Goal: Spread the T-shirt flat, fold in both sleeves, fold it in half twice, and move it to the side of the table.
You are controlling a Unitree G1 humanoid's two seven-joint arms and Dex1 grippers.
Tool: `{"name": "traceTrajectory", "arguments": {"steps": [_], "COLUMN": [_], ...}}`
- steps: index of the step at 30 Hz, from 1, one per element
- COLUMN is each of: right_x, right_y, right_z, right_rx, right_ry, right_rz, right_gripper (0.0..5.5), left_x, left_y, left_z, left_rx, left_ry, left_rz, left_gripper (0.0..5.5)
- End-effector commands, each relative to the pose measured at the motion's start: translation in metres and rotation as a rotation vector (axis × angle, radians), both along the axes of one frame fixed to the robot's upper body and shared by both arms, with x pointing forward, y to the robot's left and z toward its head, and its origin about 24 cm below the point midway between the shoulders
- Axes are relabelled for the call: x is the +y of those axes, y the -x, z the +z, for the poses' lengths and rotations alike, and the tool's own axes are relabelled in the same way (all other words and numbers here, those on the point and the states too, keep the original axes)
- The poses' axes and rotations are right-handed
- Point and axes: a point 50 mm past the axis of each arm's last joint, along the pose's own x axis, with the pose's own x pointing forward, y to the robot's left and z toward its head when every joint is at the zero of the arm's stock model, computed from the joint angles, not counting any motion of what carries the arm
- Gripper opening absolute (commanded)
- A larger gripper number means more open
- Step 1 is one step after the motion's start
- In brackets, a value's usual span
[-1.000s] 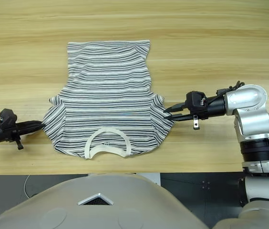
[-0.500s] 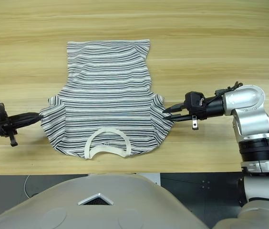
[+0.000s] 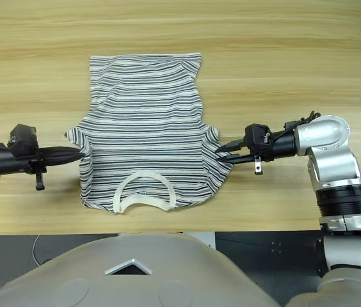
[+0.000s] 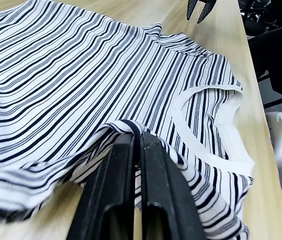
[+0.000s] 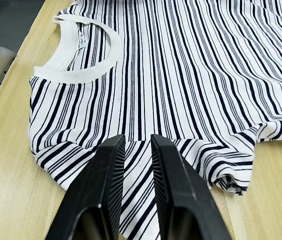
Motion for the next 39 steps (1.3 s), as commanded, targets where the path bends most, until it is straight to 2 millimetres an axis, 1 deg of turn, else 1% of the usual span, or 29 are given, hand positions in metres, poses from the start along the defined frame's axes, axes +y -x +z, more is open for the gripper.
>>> {"name": "traceTrajectory", "arguments": {"steps": [1, 4, 7, 10, 13, 14, 17, 19, 20, 22, 24, 26, 29, 31, 32, 34, 35, 37, 38, 39], "right_x": [0.001, 0.001, 0.001, 0.001, 0.001, 0.002, 0.002, 0.002, 0.003, 0.002, 0.001, 0.0, -0.003, -0.006, -0.009, -0.019, -0.023, -0.029, -0.031, -0.032], "right_y": [-0.003, -0.003, -0.004, -0.004, -0.003, -0.003, -0.003, -0.002, -0.002, -0.003, -0.004, -0.007, -0.012, -0.018, -0.023, -0.03, -0.032, -0.034, -0.034, -0.035], "right_z": [0.001, 0.001, 0.001, 0.0, 0.001, 0.001, 0.0, 0.0, 0.0, 0.0, 0.002, 0.004, 0.009, 0.012, 0.013, 0.015, 0.014, 0.009, 0.003, -0.002], "right_rx": [-0.024, -0.025, -0.027, -0.026, -0.027, -0.027, -0.026, -0.025, -0.025, -0.026, -0.025, -0.032, -0.046, -0.052, -0.049, -0.027, -0.006, 0.031, 0.046, 0.057], "right_ry": [0.007, 0.007, 0.004, 0.002, -0.001, -0.002, -0.005, -0.006, -0.007, -0.008, -0.007, -0.002, 0.007, 0.017, 0.033, 0.088, 0.112, 0.171, 0.194, 0.215], "right_rz": [0.0, 0.0, 0.003, 0.005, 0.006, 0.006, 0.007, 0.008, 0.007, 0.006, -0.004, -0.018, -0.042, -0.093, -0.147, -0.22, -0.244, -0.277, -0.301, -0.315], "right_gripper": [0.95, 0.95, 0.95, 0.95, 0.95, 0.95, 0.95, 0.95, 0.95, 0.95, 0.95, 0.95, 0.95, 0.95, 0.95, 0.95, 1.03, 1.43, 1.5, 1.73], "left_x": [-0.016, -0.027, -0.036, -0.042, -0.043, -0.042, -0.041, -0.039, -0.039, -0.038, -0.039, -0.038, -0.038, -0.038, -0.038, -0.036, -0.033, -0.028, -0.026, -0.024], "left_y": [-0.012, -0.014, -0.01, -0.007, -0.005, -0.005, -0.007, -0.011, -0.012, -0.013, -0.012, -0.009, -0.006, -0.003, -0.001, 0.001, 0.0, -0.002, -0.003, -0.003], "left_z": [-0.009, -0.021, -0.034, -0.046, -0.054, -0.056, -0.057, -0.054, -0.052, -0.043, -0.029, -0.019, -0.015, -0.013, -0.01, -0.001, 0.005, 0.014, 0.018, 0.02], "left_rx": [0.0, 0.023, 0.059, 0.085, 0.114, 0.121, 0.133, 0.101, 0.087, 0.05, 0.008, -0.032, -0.041, -0.042, -0.051, -0.065, -0.079, -0.114, -0.133, -0.144], "left_ry": [-0.03, -0.043, -0.061, -0.086, -0.102, -0.107, -0.096, -0.096, -0.093, -0.056, 0.011, 0.037, 0.045, 0.06, 0.078, 0.14, 0.169, 0.202, 0.207, 0.209], "left_rz": [-0.036, -0.071, -0.111, -0.143, -0.147, -0.143, -0.119, -0.103, -0.101, -0.114, -0.137, -0.165, -0.173, -0.181, -0.186, -0.171, -0.147, -0.101, -0.083, -0.071], "left_gripper": [0.14, 0.14, 0.14, 0.14, 0.14, 0.35, 0.71, 0.98, 1.01, 1.01, 1.01, 1.01, 1.01, 1.01, 1.01, 1.01, 1.03, 1.03, 1.03, 1.03]}}
